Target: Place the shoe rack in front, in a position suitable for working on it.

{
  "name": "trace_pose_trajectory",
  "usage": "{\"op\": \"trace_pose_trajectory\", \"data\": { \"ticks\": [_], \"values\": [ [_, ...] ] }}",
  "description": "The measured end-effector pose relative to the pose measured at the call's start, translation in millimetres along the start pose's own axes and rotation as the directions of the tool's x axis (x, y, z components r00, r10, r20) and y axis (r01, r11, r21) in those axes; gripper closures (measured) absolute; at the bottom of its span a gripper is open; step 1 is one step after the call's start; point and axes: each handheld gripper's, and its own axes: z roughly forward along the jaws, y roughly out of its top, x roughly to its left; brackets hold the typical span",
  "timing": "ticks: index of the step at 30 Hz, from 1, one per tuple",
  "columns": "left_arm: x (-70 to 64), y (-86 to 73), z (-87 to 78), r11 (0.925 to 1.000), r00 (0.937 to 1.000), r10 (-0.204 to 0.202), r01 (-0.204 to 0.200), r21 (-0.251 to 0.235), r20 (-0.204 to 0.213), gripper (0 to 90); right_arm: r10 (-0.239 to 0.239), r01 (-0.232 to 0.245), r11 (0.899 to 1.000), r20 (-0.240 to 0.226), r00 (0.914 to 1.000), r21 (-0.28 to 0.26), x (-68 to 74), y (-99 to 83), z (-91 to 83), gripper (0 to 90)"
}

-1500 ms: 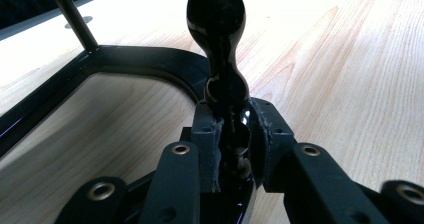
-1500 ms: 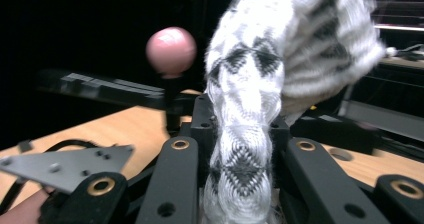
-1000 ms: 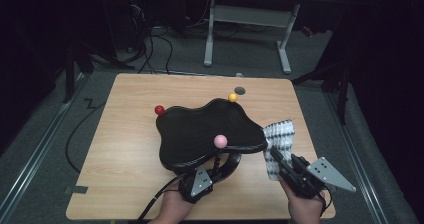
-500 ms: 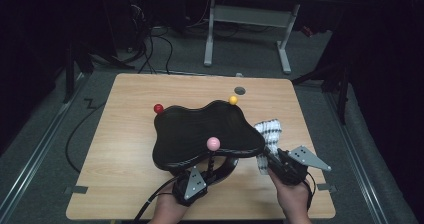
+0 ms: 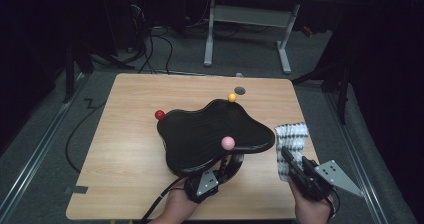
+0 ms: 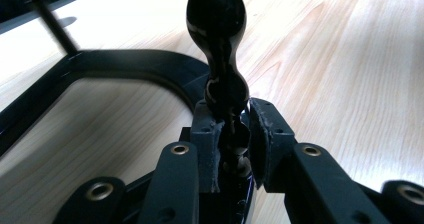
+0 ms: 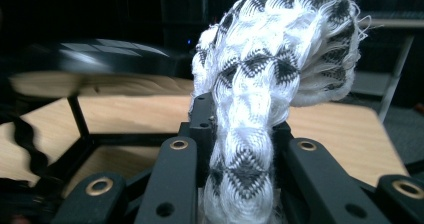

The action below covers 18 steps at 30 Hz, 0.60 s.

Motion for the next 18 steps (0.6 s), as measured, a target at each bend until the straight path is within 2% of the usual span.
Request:
{"op": "trace_pose_trajectory", "data": {
  "ticks": [5,8,12,18],
  "values": [
    [-10.1,9.0,14.9,0.9999,0.9994,0.015,-0.015,-0.007,0.03,72.3,-0.025,0.022,0.997,-0.028,0.9993,-0.077,16.7,12.9,-26.9,74.3],
    [-15.4,11.7,19.8,0.9996,0.9986,0.026,-0.025,-0.013,0.046,69.7,-0.045,0.039,0.994,-0.058,0.9973,-0.099,29.9,17.6,-35.1,74.2],
    [-18.3,10.6,19.3,0.9991,0.9981,0.041,-0.04,-0.016,0.045,61.9,-0.066,0.056,0.994,-0.117,0.991,-0.092,45.1,16.2,-30.2,73.7],
    [-12.3,2.0,6.0,0.9992,0.9988,0.037,-0.036,-0.016,0.034,53.5,-0.078,0.069,0.996,-0.15,0.9856,-0.062,54.3,10.6,-9.6,72.2]
  ]
}}
